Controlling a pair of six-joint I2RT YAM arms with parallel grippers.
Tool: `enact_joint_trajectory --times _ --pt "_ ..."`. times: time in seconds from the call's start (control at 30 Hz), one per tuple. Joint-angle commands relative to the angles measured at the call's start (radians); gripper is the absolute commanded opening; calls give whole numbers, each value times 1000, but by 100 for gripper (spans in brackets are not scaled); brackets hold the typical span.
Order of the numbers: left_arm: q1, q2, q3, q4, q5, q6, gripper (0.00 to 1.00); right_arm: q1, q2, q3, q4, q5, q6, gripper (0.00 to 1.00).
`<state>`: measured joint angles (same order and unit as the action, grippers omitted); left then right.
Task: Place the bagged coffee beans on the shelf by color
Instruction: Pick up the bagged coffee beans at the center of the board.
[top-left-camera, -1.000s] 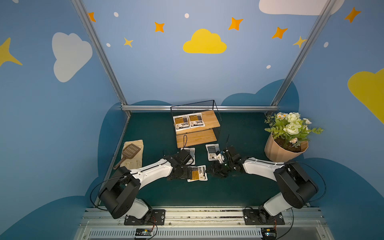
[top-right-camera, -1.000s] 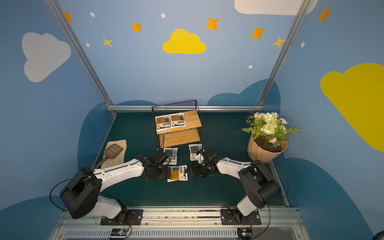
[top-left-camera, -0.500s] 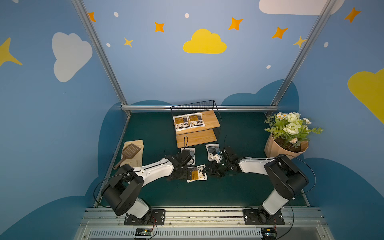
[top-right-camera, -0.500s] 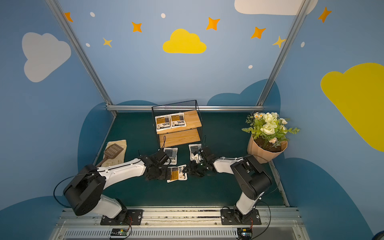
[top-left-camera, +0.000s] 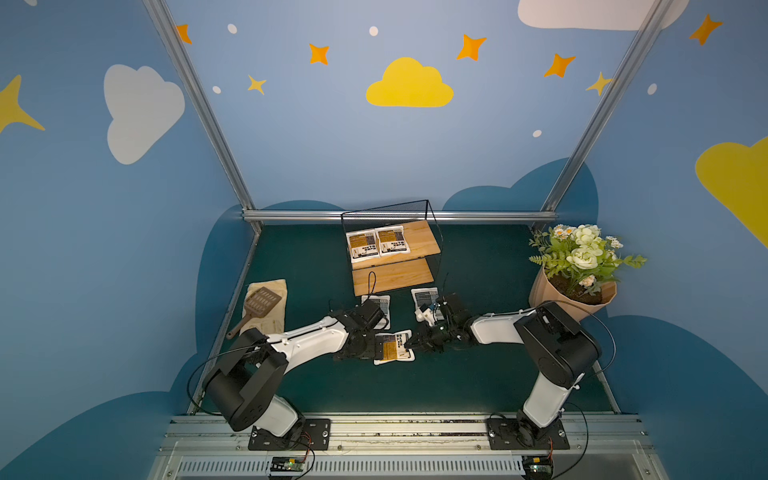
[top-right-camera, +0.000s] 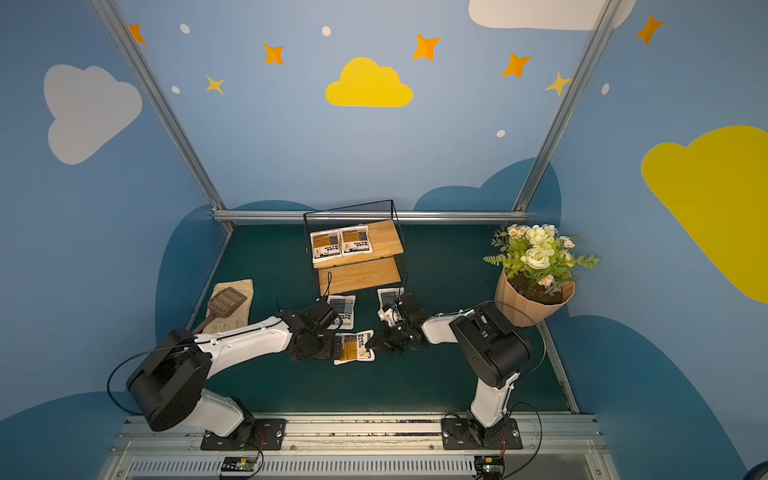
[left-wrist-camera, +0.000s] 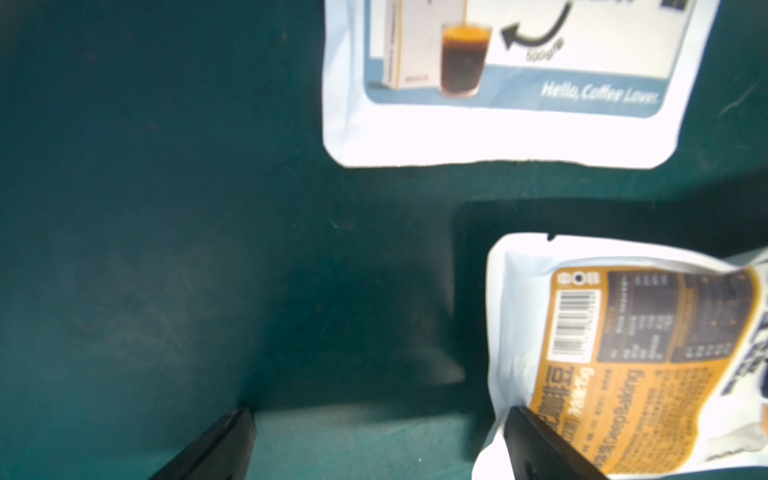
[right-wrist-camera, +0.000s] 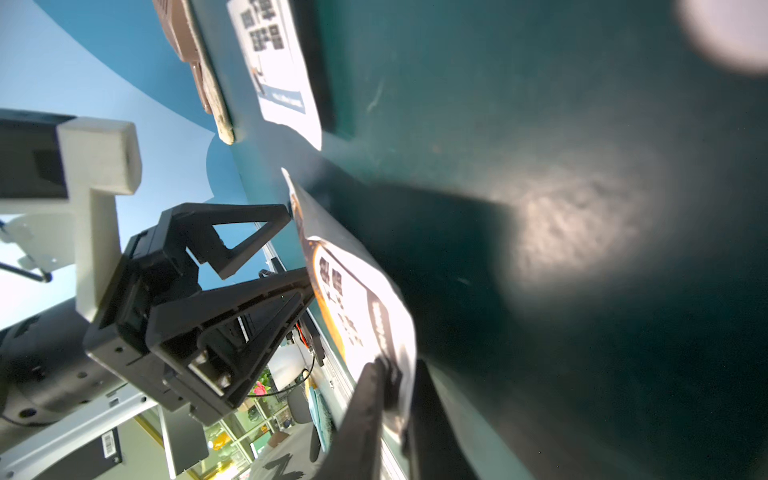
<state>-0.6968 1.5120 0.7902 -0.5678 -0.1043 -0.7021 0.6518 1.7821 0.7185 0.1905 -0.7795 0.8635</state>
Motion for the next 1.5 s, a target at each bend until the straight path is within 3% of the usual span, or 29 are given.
enact_joint_trajectory --times 0.0,0.07,0.37,0.63,0.8,1.03,1.23,1.47 --pt "-1 -16 3 -9 -1 15 100 6 -10 6 5 0 8 4" --pt "-1 -29 6 -14 4 15 100 7 -25 1 1 2 15 0" --pt "21 -148 53 -72 5 12 100 7 -184 -15 -103 40 40 0" --pt "108 -318 126 -94 13 32 100 5 -428 6 -284 143 83 0" --pt "183 -363 217 -130 46 50 100 3 -500 41 -297 204 143 0" --pt "263 -347 341 -126 106 46 100 3 -525 90 -217 326 262 0" --pt "299 -256 477 -108 177 48 100 3 -551 114 -118 481 359 0" --pt "311 -122 623 -73 235 39 100 3 -554 144 -50 729 465 0"
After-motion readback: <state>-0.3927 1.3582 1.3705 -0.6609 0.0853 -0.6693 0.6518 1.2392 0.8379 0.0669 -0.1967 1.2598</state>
